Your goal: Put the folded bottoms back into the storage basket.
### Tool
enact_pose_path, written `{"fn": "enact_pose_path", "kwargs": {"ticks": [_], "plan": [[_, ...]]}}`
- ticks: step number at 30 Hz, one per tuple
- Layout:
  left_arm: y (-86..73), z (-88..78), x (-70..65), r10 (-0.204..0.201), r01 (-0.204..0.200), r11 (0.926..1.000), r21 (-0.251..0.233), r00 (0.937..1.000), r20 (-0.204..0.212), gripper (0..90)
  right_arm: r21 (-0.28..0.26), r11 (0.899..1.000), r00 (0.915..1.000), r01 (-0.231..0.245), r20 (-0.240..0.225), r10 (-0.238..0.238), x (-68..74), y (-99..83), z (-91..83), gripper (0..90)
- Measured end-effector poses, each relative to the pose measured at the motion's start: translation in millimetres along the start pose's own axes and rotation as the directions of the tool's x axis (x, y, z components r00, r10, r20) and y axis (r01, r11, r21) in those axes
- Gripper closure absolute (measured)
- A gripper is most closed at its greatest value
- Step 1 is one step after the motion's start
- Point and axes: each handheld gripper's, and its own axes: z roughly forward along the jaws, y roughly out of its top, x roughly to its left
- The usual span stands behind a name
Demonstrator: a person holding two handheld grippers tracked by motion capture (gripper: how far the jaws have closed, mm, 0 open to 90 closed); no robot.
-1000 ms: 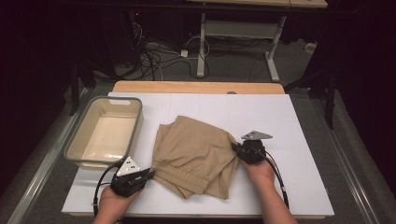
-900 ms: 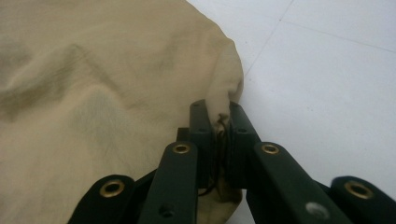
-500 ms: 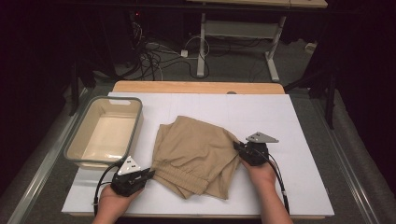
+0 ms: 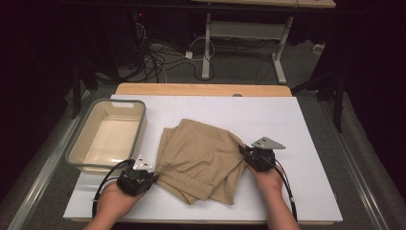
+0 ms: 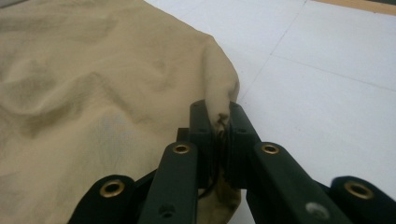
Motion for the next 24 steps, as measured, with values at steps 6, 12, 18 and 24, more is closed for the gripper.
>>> {"fn": "enact_pose_path", "kwargs": {"ticks": [6, 12, 18, 24], "plan": [[14.7, -0.5, 5.0, 0.007, -0.010, 0.9948, 0.101, 0.9995, 0.032, 79.5, -0.001, 1.000, 1.0000, 0.008, 0.003, -0.008, 1.3, 0.1, 0.0, 85.7], [29.3, -4.4, 5.2, 0.029, -0.036, 0.9845, 0.172, 0.9986, 0.043, 79.8, -0.014, 1.000, 0.9998, 0.016, 0.011, -0.015, 2.2, -0.2, -1.3, 85.5], [41.7, -6.2, 7.8, 0.044, -0.054, 0.9699, 0.238, 0.9979, 0.048, 79.7, -0.042, 0.998, 0.9993, 0.036, 0.008, -0.035, 3.8, 0.1, -5.0, 85.4], [52.5, -9.2, 8.9, 0.049, -0.063, 0.9587, 0.277, 0.9971, 0.057, 79.8, -0.064, 0.997, 0.9995, 0.032, 0.003, -0.032, 3.3, 3.1, -10.0, 85.5]]}}
